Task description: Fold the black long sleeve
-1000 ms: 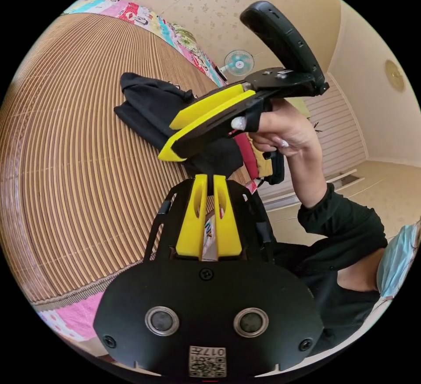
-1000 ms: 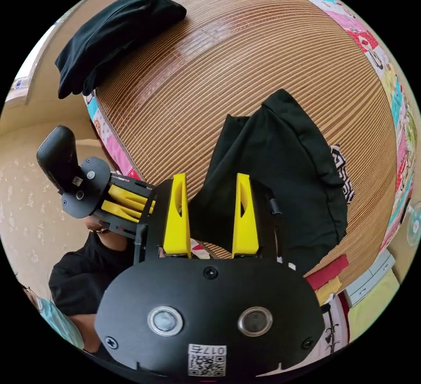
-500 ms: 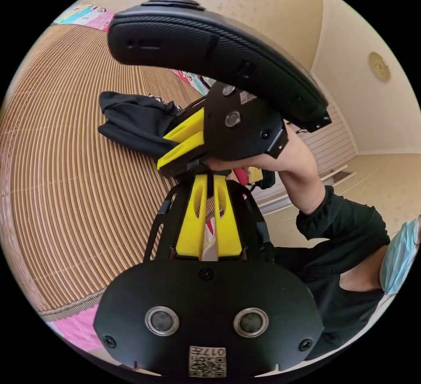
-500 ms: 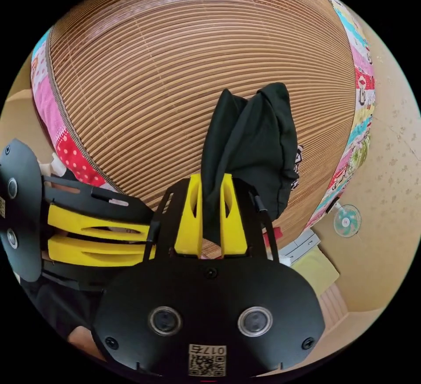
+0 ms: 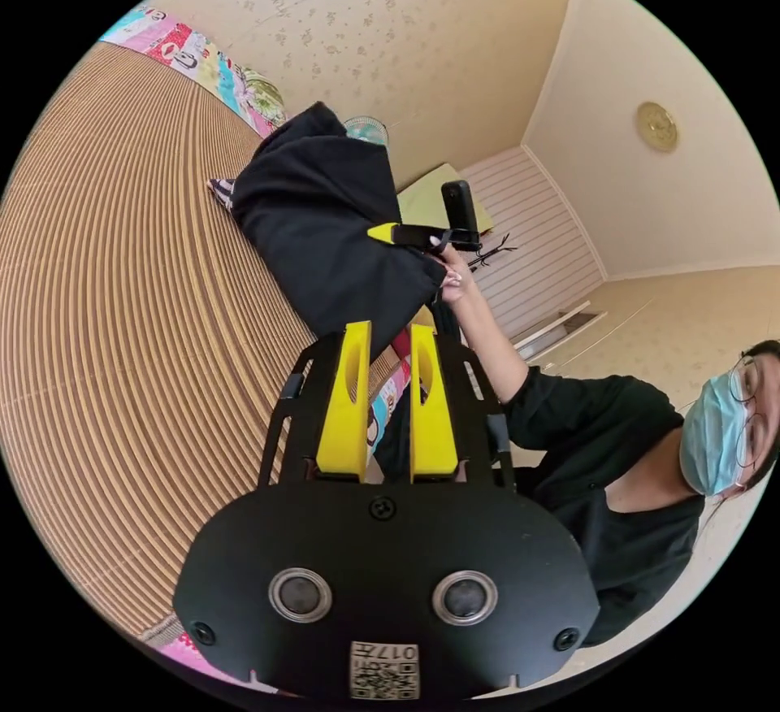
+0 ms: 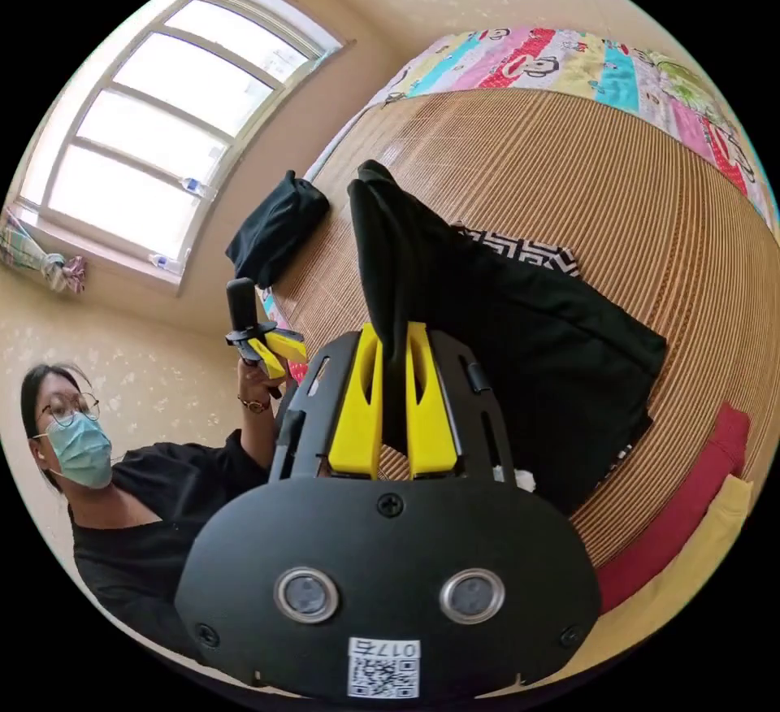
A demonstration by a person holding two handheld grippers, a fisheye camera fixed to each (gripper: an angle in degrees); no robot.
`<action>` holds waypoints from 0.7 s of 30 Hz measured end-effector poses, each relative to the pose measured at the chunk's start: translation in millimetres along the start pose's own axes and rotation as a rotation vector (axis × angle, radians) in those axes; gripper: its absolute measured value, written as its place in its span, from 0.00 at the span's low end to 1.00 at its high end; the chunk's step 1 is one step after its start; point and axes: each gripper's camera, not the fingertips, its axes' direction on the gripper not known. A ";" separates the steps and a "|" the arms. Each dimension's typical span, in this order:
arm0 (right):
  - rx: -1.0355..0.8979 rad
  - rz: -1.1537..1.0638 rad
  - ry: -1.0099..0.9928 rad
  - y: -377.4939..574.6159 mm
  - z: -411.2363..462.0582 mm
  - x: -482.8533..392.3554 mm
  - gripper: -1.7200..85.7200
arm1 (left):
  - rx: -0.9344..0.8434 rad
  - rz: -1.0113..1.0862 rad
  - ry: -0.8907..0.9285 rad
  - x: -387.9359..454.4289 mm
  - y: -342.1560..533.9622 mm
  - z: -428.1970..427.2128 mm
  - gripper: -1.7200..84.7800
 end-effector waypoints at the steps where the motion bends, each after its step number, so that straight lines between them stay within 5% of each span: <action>1: 0.088 0.023 -0.043 28.0 -30.3 27.4 0.07 | -0.008 -0.002 0.001 -1.4 -1.5 7.1 0.11; 8: 0.214 0.386 0.027 155.7 -84.6 168.8 0.06 | -0.092 -0.081 0.022 -36.7 -13.9 115.9 0.11; 15: 0.341 0.447 -0.091 180.3 -146.0 161.6 0.08 | -0.105 -0.086 -0.196 -46.4 -18.0 149.7 0.15; 21: 0.334 0.463 -0.157 213.4 -194.9 134.1 0.12 | -0.121 -0.134 -0.213 -66.5 -23.3 172.3 0.18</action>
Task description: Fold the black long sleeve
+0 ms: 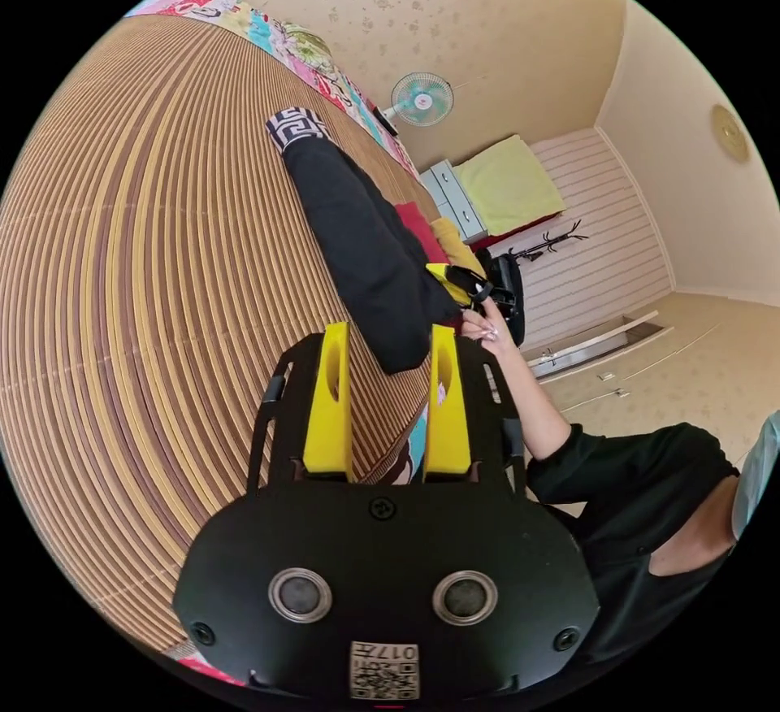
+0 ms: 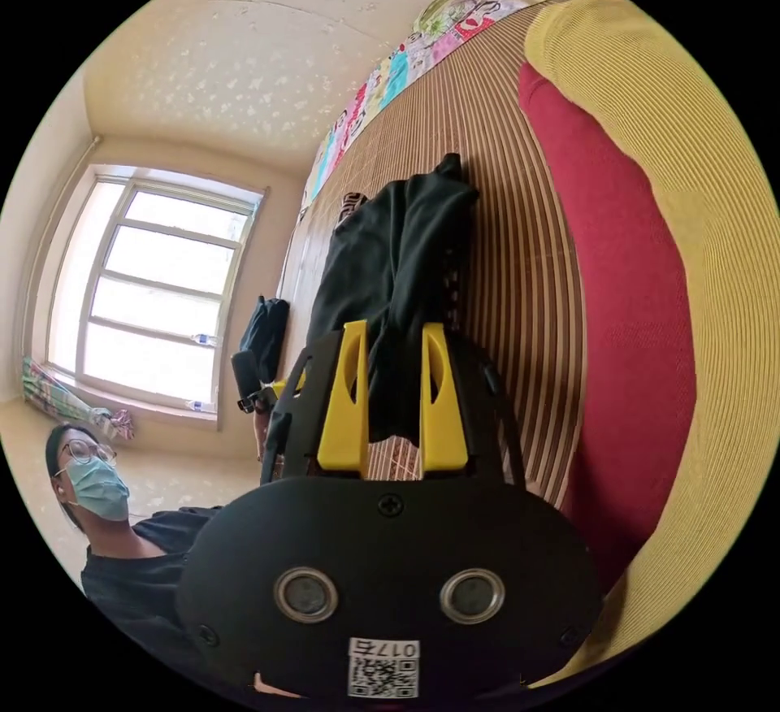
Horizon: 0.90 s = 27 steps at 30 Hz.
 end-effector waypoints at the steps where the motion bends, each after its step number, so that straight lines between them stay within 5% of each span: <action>1: -0.013 -0.002 -0.003 8.9 -8.4 -5.1 0.13 | -0.011 -0.004 0.002 -1.1 -1.3 4.6 0.18; 9: 0.059 -0.050 0.120 41.9 -77.8 -57.7 0.07 | -0.062 -0.120 0.052 -31.8 -17.7 45.5 0.06; 14: 0.119 -0.071 -0.100 66.5 -139.8 -79.5 0.06 | -0.091 -0.216 0.284 -67.5 -11.8 24.3 0.05; 17: -0.005 0.001 0.091 85.5 -130.2 -68.5 0.06 | -0.045 -0.278 0.195 -75.7 7.6 12.6 0.07; 22: 0.085 -0.045 0.044 110.9 -166.1 -83.1 0.07 | 0.142 -0.262 0.061 -53.2 23.8 -2.5 0.17; 27: 0.137 -0.007 0.054 128.9 -218.6 -111.3 0.10 | -0.018 -0.286 -0.008 -43.4 -2.9 41.7 0.14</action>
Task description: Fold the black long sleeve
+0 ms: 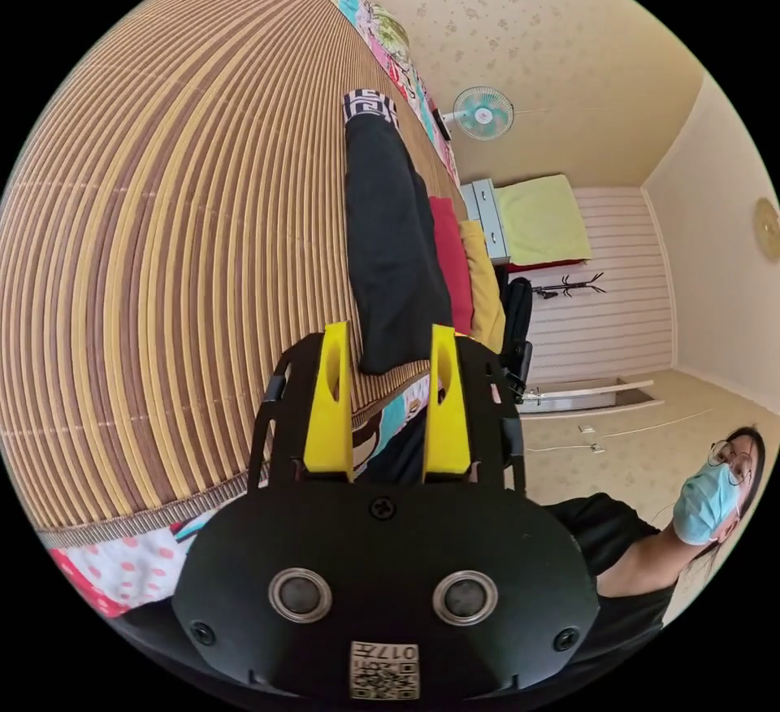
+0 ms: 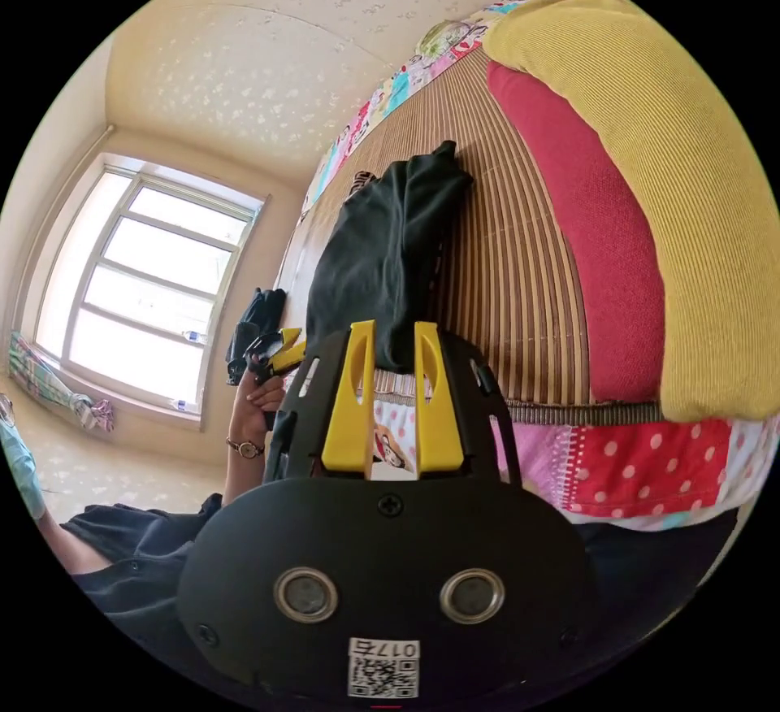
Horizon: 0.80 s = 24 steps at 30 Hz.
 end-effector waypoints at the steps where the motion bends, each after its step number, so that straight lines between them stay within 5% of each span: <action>1: 0.036 0.031 0.016 8.1 -20.0 -5.1 0.11 | -0.016 -0.010 -0.007 0.1 -1.1 5.5 0.13; 4: 0.171 0.170 -0.133 40.6 -66.9 -0.9 0.12 | 0.000 -0.040 -0.033 2.4 6.8 17.4 0.07; 11: 0.100 0.376 -0.541 92.9 -77.4 11.4 0.20 | 0.018 -0.062 0.186 12.9 57.6 38.3 0.06; 24: 0.113 0.439 -0.743 108.1 -106.5 0.5 0.16 | -0.045 0.008 0.286 65.1 168.4 56.4 0.06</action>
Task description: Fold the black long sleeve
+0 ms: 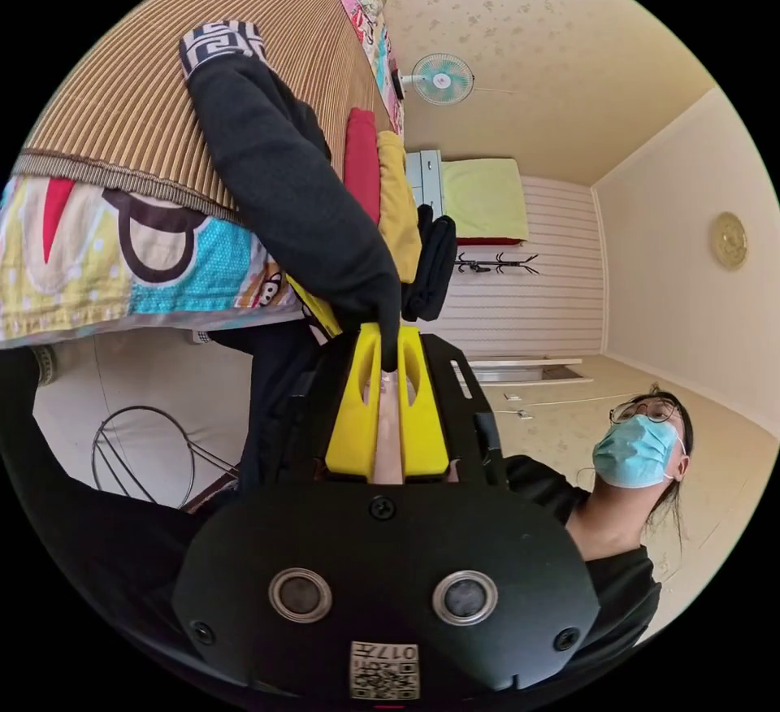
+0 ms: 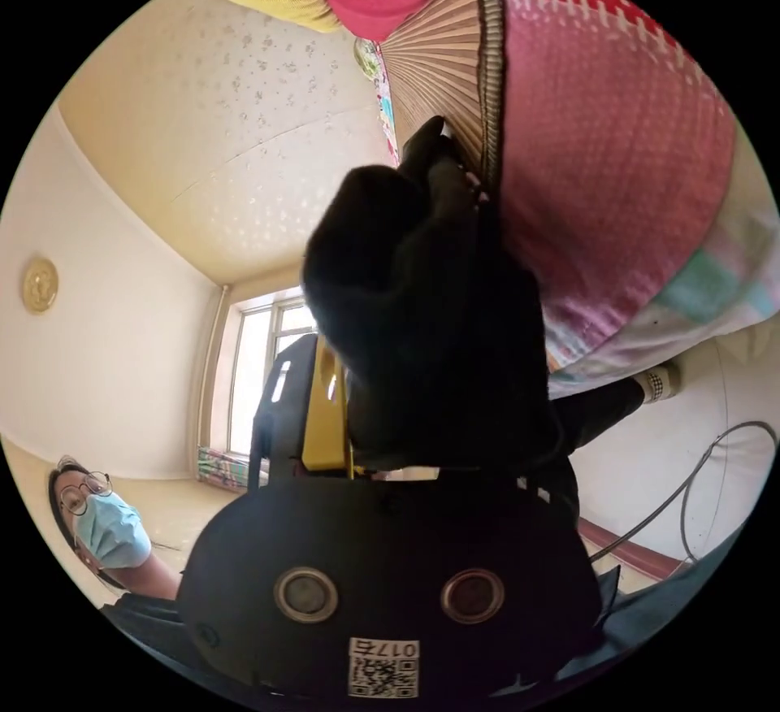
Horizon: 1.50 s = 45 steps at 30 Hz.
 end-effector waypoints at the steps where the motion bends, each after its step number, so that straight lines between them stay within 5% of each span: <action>1: -0.019 -0.012 -0.028 4.2 2.3 -5.6 0.14 | 0.000 0.014 0.002 4.3 3.2 1.2 0.06; 12: 0.020 -0.198 -0.080 42.4 17.0 -108.6 0.05 | -0.024 0.291 -0.107 77.8 49.9 8.8 0.11; 22: 0.096 -0.833 -0.124 -32.9 -31.7 -267.9 0.04 | -0.028 0.245 -0.217 58.5 77.6 10.7 0.11; 24: 0.217 -0.753 -0.051 -49.5 -57.4 -253.8 0.05 | -0.010 0.216 -0.206 46.5 83.6 10.0 0.11; 29: 0.388 -0.330 0.496 -81.0 -107.1 -166.4 0.06 | 0.006 0.164 -0.178 25.8 91.4 16.9 0.11; 31: 0.420 -0.386 0.373 -68.5 -115.4 -142.8 0.06 | -0.002 0.153 -0.170 21.6 92.0 22.9 0.11; 40: 0.624 -0.361 0.378 -20.6 -96.3 -118.7 0.05 | -0.033 0.177 -0.179 36.0 99.2 56.8 0.11; 45: 0.589 -0.504 0.542 0.5 -64.6 -152.7 0.02 | -0.023 0.164 -0.192 35.2 114.7 67.4 0.11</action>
